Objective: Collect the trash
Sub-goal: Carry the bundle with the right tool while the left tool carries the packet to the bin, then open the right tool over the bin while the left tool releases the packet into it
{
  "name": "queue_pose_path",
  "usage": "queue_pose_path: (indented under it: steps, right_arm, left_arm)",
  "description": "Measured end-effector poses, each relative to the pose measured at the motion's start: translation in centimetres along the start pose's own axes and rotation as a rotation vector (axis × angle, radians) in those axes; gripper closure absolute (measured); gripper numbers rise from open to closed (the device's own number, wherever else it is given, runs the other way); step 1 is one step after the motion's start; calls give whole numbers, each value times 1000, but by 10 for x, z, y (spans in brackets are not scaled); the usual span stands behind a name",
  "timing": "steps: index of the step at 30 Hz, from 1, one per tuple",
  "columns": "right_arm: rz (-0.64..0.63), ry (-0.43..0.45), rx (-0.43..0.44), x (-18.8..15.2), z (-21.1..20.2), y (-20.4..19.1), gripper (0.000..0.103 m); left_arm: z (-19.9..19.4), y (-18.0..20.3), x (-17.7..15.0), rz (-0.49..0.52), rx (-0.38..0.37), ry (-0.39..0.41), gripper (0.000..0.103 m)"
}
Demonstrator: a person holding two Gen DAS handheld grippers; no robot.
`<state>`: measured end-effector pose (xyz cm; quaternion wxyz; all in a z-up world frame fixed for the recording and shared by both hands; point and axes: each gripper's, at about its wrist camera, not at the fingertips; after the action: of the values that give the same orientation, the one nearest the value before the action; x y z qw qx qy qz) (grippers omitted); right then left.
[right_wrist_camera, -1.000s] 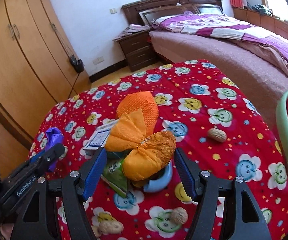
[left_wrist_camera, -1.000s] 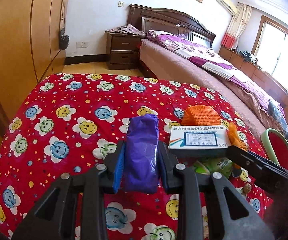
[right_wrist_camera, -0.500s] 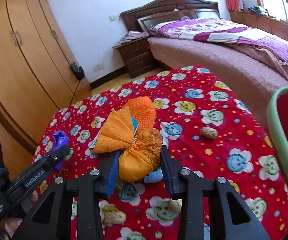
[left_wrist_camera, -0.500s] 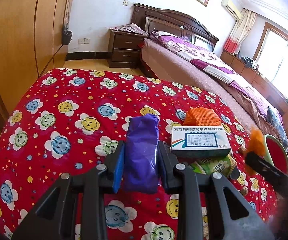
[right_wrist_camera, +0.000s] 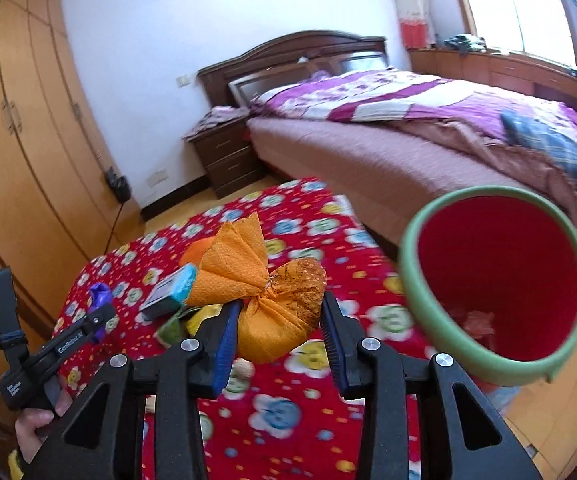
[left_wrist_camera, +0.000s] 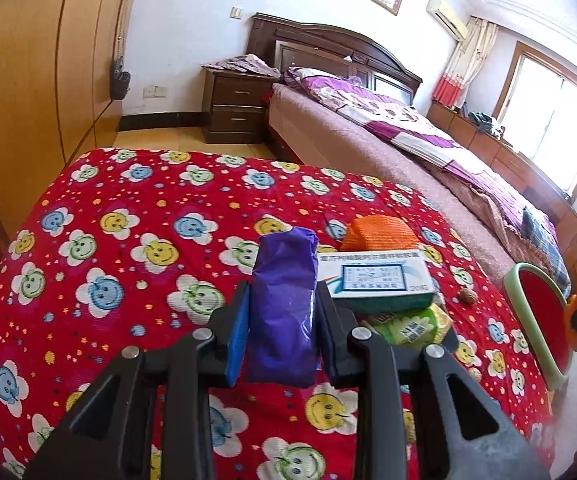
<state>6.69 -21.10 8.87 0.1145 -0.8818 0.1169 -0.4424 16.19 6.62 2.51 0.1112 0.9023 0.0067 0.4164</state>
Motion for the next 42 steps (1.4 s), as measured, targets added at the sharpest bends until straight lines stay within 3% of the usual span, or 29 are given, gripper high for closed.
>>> queue_pose_path:
  steps: [5,18,26,42]
  right_arm:
    - [34,33,-39,3,-22,24,63]
    - [154,106,-82,1,-59,95,63]
    - [235,113,-117,-7,-66,150,63]
    - [359,113,-88,-17,-66,219,63]
  left_arm:
    - [-8,16,3,45,-4,10,72]
    - [-47,90,11,134,-140,5,72]
    - [-44,152,5,178,-249,-74,72]
    - [4,281,-21,376,-361,-233,72]
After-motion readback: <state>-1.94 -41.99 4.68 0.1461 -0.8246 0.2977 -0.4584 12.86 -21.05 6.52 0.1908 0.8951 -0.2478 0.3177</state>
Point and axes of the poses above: each gripper's, at about its wrist camera, not at the fingertips, and z roughly the way its jaws point, y to its right, x to its top, and after that the axes turned 3 degrees about z, right-handed
